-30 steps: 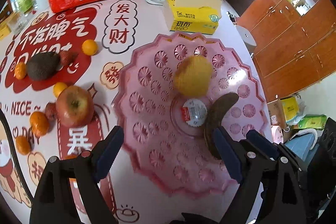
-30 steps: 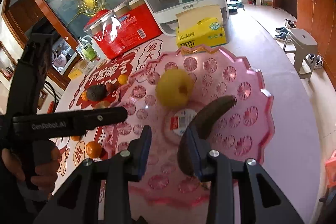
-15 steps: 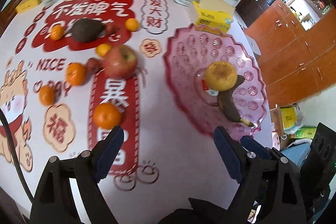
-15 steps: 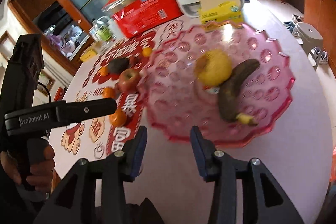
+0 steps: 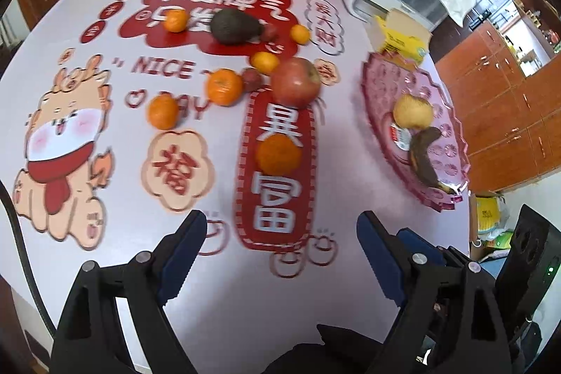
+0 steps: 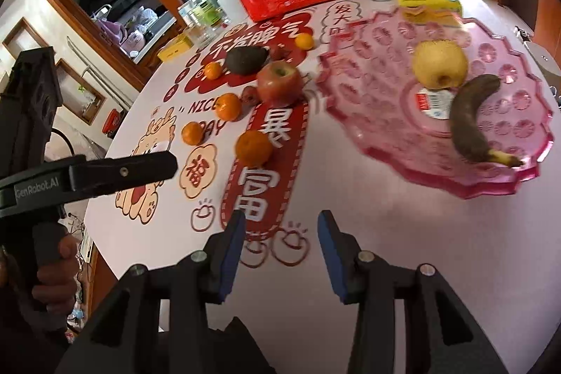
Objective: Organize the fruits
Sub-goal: 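Grasp a mandarin with the left tool while the right tool grasps an orange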
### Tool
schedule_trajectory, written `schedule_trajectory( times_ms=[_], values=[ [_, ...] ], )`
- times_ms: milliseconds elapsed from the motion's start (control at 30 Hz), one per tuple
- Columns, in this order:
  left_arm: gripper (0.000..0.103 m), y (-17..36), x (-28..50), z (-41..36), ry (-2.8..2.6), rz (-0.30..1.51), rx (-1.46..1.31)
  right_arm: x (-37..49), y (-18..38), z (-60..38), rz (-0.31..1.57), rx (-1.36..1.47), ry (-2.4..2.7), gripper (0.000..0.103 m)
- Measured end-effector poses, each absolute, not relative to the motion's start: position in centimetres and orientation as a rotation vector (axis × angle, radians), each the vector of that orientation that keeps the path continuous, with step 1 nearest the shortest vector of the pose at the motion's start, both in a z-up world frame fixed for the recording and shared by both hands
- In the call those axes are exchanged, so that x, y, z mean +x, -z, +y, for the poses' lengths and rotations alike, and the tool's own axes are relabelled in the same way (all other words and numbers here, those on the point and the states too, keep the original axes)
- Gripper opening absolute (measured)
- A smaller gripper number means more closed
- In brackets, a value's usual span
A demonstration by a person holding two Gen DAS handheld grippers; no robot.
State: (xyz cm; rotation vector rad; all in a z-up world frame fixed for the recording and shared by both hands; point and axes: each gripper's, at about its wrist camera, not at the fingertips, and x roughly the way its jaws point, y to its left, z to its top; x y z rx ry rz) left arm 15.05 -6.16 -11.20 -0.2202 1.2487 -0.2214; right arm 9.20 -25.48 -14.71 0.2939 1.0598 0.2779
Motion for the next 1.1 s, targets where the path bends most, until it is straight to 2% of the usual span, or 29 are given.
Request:
schedule_trajectory(
  times_ms=[467, 533, 1100],
  values=[
    [0.086, 10.7, 17.6, 2.9, 0.172, 1.243, -0.193, 12.5, 15.8, -18.9, 1.066, 0.322, -0.236, 0.043],
    [0.086, 10.8, 18.3, 3.7, 0.175, 1.243, -0.18, 13.1, 16.0, -18.4, 1.066, 0.324, -0.217, 0.046],
    [0.087, 15.2, 25.9, 3.8, 0.356, 1.323, -0.008, 17.1, 19.5, -15.5, 1.109, 0.315, 0.017, 0.056]
  ],
)
